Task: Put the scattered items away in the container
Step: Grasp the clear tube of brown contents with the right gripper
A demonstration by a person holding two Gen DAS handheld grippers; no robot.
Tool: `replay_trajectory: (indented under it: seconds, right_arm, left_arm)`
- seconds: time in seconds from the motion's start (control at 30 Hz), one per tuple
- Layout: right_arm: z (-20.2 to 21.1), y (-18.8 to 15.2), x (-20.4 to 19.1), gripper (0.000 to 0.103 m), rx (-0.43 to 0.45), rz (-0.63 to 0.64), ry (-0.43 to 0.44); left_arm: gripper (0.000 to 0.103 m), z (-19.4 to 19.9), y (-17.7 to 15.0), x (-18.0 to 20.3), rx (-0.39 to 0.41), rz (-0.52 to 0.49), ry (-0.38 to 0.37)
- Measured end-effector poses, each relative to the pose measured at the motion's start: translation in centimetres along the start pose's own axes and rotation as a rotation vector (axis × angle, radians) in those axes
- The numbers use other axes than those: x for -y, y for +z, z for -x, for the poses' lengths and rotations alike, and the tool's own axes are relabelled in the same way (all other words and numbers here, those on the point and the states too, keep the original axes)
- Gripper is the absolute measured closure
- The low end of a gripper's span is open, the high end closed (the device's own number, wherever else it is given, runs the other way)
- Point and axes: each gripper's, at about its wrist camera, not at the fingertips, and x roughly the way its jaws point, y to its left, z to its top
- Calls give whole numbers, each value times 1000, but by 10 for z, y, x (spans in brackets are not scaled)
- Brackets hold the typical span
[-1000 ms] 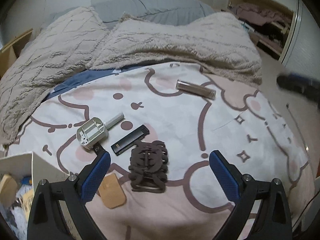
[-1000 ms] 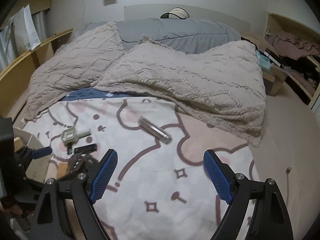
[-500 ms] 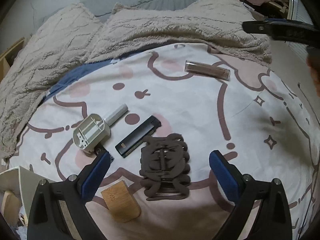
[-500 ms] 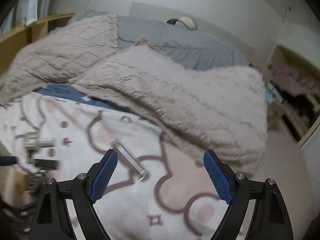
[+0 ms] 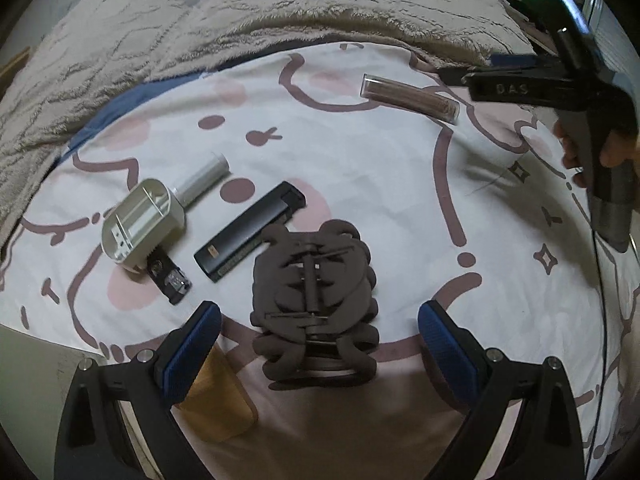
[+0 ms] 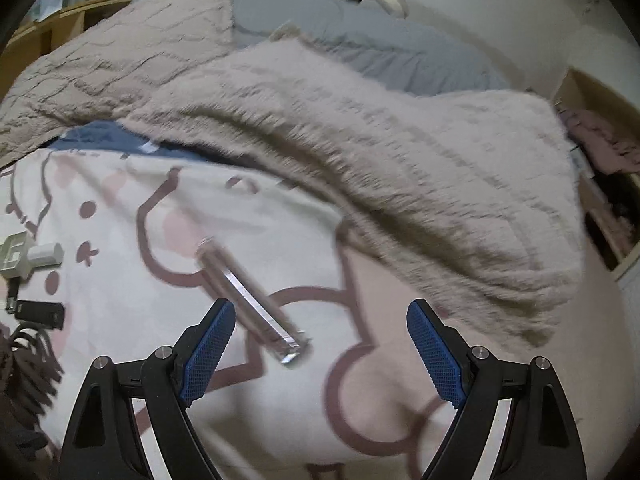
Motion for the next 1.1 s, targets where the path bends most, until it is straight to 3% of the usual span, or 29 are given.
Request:
replay_trajectory:
  seconds: [0.43, 0.53, 0.67, 0.77, 0.9, 1.0, 1.1]
  right_arm:
    - [-36, 2, -15, 15, -35, -17, 167]
    - [-46, 1, -14, 15, -93, -25, 203]
    - [-45, -4, -16, 15, -170, -7, 315]
    - [-32, -8, -18, 15, -223, 18, 491]
    - [-13, -10, -22, 15, -248, 43, 615]
    - [3, -5, -24, 15, -171, 58, 574]
    - [3, 3, -21, 15, -104, -4, 427]
  left_arm:
    - [5, -3, -3, 4, -29, 7, -71]
    - [5, -4, -5, 5, -35, 3, -82]
    - [5, -6, -6, 5, -48, 7, -90]
    - [5, -6, -7, 2, -50, 20, -106]
    - [5, -5, -6, 0, -51, 43, -134]
    - [5, -2, -5, -1, -42, 55, -145]
    - [20, 2, -3, -6, -11, 92, -132]
